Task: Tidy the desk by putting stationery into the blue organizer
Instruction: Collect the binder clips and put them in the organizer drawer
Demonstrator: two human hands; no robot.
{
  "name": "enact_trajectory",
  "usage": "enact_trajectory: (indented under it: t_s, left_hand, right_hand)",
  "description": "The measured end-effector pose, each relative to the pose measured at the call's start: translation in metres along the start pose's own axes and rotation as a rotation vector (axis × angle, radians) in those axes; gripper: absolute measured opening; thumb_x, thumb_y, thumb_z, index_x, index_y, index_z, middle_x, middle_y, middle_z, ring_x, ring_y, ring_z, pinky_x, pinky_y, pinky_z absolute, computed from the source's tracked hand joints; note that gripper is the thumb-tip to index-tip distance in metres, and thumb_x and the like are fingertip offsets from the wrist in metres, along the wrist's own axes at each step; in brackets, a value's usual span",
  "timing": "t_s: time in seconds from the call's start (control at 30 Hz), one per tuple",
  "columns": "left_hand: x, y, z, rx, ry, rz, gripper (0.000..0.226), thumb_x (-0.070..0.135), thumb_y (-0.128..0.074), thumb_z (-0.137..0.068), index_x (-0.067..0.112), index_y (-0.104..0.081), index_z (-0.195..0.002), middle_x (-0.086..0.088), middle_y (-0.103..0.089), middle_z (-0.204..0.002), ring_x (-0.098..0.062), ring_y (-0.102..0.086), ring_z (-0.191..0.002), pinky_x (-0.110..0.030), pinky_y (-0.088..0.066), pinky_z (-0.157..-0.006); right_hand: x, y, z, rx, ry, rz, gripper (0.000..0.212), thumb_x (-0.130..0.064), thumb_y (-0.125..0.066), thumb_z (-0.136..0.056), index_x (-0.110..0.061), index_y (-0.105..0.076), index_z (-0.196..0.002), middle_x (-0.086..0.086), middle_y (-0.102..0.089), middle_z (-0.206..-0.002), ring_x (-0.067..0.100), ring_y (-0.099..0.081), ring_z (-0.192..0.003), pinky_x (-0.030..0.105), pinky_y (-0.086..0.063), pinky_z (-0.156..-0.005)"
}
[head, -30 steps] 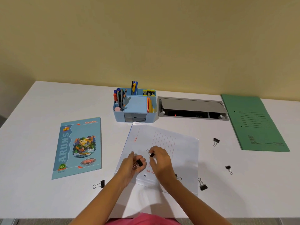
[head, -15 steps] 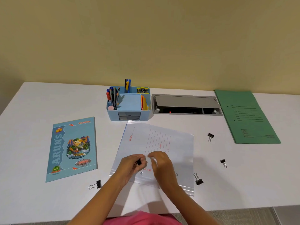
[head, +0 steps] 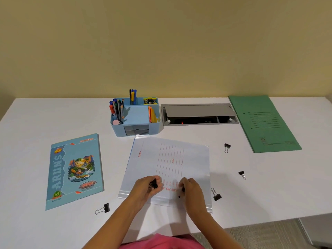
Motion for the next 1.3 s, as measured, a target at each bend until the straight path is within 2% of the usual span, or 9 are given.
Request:
enact_trajectory:
  t_s: [0.2,0.3,0.4,0.47,0.63,0.73,0.9,1.1,1.3]
  left_hand:
    - [-0.006,-0.001,-0.005,-0.009,0.011,-0.047,0.024,0.007,-0.044,-0.098,-0.011,-0.060,-0.103,-0.023,-0.061,-0.096,-0.034,-0.059,-0.092,-0.048,-0.045,-0.102]
    - [-0.009,-0.005,-0.009,-0.045,0.046,0.047,0.029,0.014,-0.039,-0.100,-0.005,-0.061,-0.104,-0.021,-0.067,-0.089,-0.028,-0.067,-0.083,-0.038,-0.060,-0.075]
    - [-0.009,-0.008,-0.009,-0.127,0.145,0.205,0.023,0.009,-0.038,-0.098,-0.002,-0.057,-0.100,-0.015,-0.062,-0.077,-0.019,-0.066,-0.065,-0.026,-0.056,-0.052]
    - [-0.009,-0.010,-0.011,-0.132,0.146,0.195,0.020,0.006,-0.043,-0.095,-0.004,-0.058,-0.103,-0.018,-0.064,-0.084,-0.023,-0.067,-0.072,-0.030,-0.057,-0.055]
    - [-0.010,-0.012,-0.016,-0.125,0.147,0.066,0.019,0.001,-0.043,-0.095,-0.011,-0.055,-0.104,-0.023,-0.059,-0.094,-0.031,-0.062,-0.082,-0.045,-0.053,-0.093]
    - [-0.012,-0.014,-0.016,-0.122,0.144,0.051,0.023,0.000,-0.041,-0.095,-0.014,-0.058,-0.104,-0.024,-0.058,-0.097,-0.030,-0.062,-0.077,-0.040,-0.061,-0.070]
    - [-0.017,-0.019,-0.020,-0.129,0.162,0.033,0.025,0.000,-0.039,-0.095,-0.014,-0.059,-0.100,-0.022,-0.060,-0.090,-0.031,-0.062,-0.079,-0.043,-0.061,-0.068]
    - [-0.020,-0.026,-0.022,-0.137,0.214,0.036,0.027,0.003,-0.038,-0.095,-0.013,-0.056,-0.107,-0.025,-0.057,-0.099,-0.032,-0.060,-0.086,-0.040,-0.061,-0.066]
    - [-0.020,-0.033,-0.020,-0.170,0.206,-0.035,0.028,0.009,-0.033,-0.096,-0.003,-0.059,-0.093,-0.015,-0.061,-0.078,-0.024,-0.062,-0.068,-0.035,-0.059,-0.070]
  right_hand:
    - [-0.046,0.029,0.001,0.218,0.346,-0.142,0.015,-0.002,-0.076,-0.073,-0.007,-0.069,-0.085,0.004,-0.066,-0.086,0.017,-0.063,-0.077,0.022,-0.056,-0.067]
    - [-0.064,0.031,0.008,0.173,0.434,-0.217,0.012,-0.003,-0.061,-0.086,-0.002,-0.069,-0.095,0.010,-0.066,-0.095,0.021,-0.063,-0.087,0.026,-0.054,-0.079]
    - [-0.066,0.029,0.012,0.129,0.452,-0.280,0.017,-0.003,-0.053,-0.090,-0.003,-0.067,-0.099,0.008,-0.063,-0.099,0.017,-0.059,-0.090,0.018,-0.048,-0.083]
    - [-0.060,0.032,0.010,0.124,0.379,-0.340,0.018,-0.008,-0.052,-0.092,-0.005,-0.068,-0.101,0.006,-0.063,-0.103,0.016,-0.058,-0.096,0.021,-0.047,-0.086]
    - [-0.014,0.034,0.004,0.255,0.096,-0.215,0.028,-0.002,-0.056,-0.090,-0.013,-0.067,-0.112,0.000,-0.064,-0.117,0.015,-0.059,-0.108,0.024,-0.048,-0.091]
    - [0.024,0.032,0.009,0.246,-0.150,-0.160,0.041,0.001,-0.053,-0.089,-0.018,-0.060,-0.124,-0.001,-0.057,-0.130,0.016,-0.054,-0.117,0.024,-0.046,-0.091]
    - [0.062,0.029,0.021,0.189,-0.391,0.115,0.041,-0.009,-0.048,-0.094,-0.025,-0.051,-0.131,0.000,-0.048,-0.139,0.021,-0.052,-0.113,0.025,-0.048,-0.078]
    - [0.074,0.021,0.024,0.150,-0.449,0.163,0.016,-0.008,-0.049,-0.094,-0.016,-0.059,-0.104,0.001,-0.058,-0.102,0.014,-0.044,-0.081,0.020,-0.036,-0.060]
    - [0.073,0.031,0.019,0.238,-0.417,0.142,0.011,-0.007,-0.047,-0.095,-0.008,-0.057,-0.090,0.002,-0.054,-0.081,0.017,-0.042,-0.074,0.022,-0.029,-0.059]
Point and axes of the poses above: each hand's wrist, its own z-axis away from the middle knuckle, its own y-axis out of the back of the hand, x = y × z, the point moved 1 cm from there along -z, towards the middle knuckle
